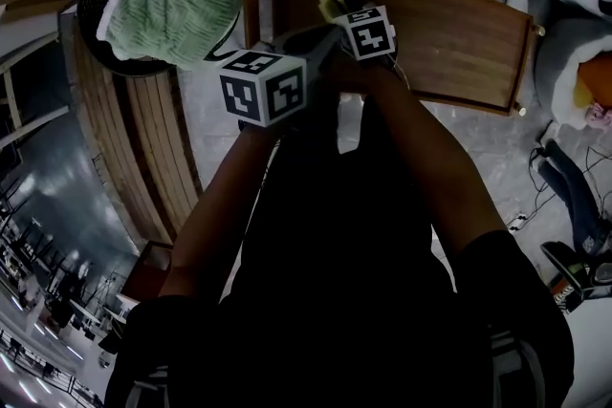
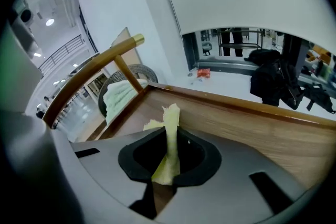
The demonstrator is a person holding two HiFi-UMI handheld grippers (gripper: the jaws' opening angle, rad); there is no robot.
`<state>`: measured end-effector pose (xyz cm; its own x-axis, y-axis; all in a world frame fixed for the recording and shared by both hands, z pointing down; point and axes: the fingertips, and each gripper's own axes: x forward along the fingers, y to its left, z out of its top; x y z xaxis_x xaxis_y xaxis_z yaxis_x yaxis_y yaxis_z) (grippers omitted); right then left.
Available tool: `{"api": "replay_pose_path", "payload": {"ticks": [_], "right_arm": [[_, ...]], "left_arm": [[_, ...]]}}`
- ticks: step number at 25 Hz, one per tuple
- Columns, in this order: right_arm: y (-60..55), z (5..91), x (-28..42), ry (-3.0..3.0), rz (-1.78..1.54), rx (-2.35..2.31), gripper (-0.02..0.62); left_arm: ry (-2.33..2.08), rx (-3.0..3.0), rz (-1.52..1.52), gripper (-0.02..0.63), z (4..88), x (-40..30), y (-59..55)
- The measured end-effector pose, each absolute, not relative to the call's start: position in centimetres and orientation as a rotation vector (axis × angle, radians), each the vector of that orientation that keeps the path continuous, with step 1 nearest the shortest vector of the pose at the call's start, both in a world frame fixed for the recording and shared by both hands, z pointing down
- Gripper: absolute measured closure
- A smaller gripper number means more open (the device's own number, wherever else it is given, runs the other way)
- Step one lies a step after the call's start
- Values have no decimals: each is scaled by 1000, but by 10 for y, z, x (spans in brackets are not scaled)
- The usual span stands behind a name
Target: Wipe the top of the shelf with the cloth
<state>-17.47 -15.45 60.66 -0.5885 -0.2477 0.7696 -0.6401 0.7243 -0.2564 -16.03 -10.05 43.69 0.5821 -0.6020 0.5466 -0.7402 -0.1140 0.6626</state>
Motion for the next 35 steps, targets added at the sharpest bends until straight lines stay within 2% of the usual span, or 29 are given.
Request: {"api": "replay_pose_path", "payload": {"ticks": [35], "right_arm": [[-232, 597, 173, -2001, 695, 1115, 548]], "left_arm": [[-894, 1898, 248, 594, 466, 72, -126]]}}
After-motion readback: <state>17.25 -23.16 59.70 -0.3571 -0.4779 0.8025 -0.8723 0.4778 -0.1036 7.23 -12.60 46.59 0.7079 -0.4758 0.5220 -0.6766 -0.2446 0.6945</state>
